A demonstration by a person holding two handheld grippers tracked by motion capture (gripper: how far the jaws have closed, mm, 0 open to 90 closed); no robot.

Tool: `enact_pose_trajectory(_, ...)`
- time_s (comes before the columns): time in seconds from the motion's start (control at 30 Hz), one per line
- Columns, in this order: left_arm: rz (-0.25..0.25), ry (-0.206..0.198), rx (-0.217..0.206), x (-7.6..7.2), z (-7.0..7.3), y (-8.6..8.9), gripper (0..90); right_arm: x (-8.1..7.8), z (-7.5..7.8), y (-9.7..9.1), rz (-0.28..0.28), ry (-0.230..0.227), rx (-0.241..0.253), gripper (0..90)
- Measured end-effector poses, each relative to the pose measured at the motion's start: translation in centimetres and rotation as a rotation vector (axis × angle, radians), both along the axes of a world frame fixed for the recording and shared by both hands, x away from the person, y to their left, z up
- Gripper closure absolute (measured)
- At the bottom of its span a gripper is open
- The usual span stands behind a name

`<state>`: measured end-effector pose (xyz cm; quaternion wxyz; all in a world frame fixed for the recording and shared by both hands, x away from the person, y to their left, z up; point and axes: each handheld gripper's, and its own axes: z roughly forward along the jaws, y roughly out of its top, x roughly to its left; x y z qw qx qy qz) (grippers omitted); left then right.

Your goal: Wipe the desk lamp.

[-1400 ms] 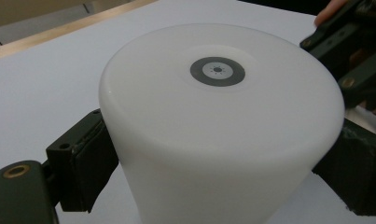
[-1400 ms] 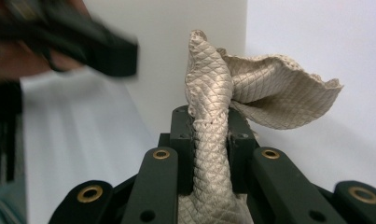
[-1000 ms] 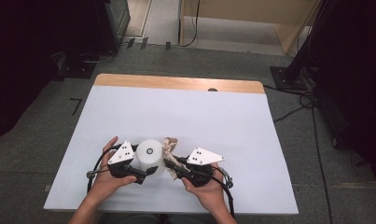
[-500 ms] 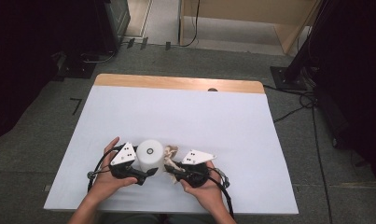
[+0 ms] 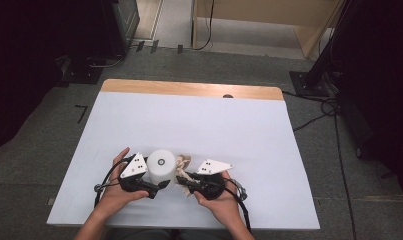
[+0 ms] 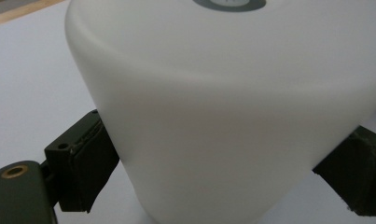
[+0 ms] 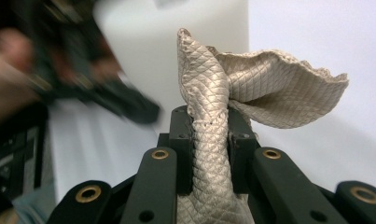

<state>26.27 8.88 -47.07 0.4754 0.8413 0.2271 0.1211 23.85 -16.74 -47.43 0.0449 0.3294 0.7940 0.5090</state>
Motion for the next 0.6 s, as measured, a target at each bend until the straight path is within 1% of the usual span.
enact_pose_trajectory(0.03,0.000,-0.001,0.001,0.0,0.0,0.0,7.8,0.2,-0.6,0.1,-0.006,0.020,-0.020,77.1)
enact_pose_trajectory(0.1,0.001,0.000,0.000,0.0,0.0,0.0,7.8,0.3,-1.2,0.3,-0.009,0.042,-0.053,77.1)
enact_pose_trajectory(0.17,0.001,0.001,-0.001,0.0,0.0,0.0,7.8,0.2,-0.9,0.3,-0.010,0.026,-0.049,77.0)
enact_pose_trajectory(0.2,0.002,0.002,-0.001,0.0,0.0,0.0,7.7,0.1,-0.7,0.3,-0.009,0.019,-0.039,77.0)
enact_pose_trajectory(0.23,0.002,0.002,-0.001,0.0,0.0,0.0,7.8,0.0,-0.3,0.1,-0.010,-0.002,-0.018,77.0)
enact_pose_trajectory(0.27,0.002,0.000,0.000,0.0,0.0,0.0,7.7,-0.1,0.2,-0.1,-0.015,-0.008,0.009,77.0)
enact_pose_trajectory(0.33,0.002,-0.001,0.003,0.0,0.0,0.0,7.8,-0.2,1.3,-0.5,-0.023,-0.048,0.075,77.0)
enact_pose_trajectory(0.4,0.003,0.000,0.003,0.0,0.0,0.0,7.8,-0.3,1.9,-0.7,-0.022,-0.071,0.096,76.9)
enact_pose_trajectory(0.43,0.004,-0.001,0.003,0.0,0.0,-0.1,7.8,-0.3,1.9,-0.6,-0.020,-0.074,0.089,76.9)
enact_pose_trajectory(0.5,0.004,0.000,0.003,0.0,-0.1,-0.1,7.7,-0.2,1.4,-0.5,-0.019,-0.065,0.077,76.8)
enact_pose_trajectory(0.6,0.006,-0.001,0.000,0.0,-0.1,-0.1,7.8,0.4,-0.1,-0.3,-0.022,0.001,0.037,76.5)
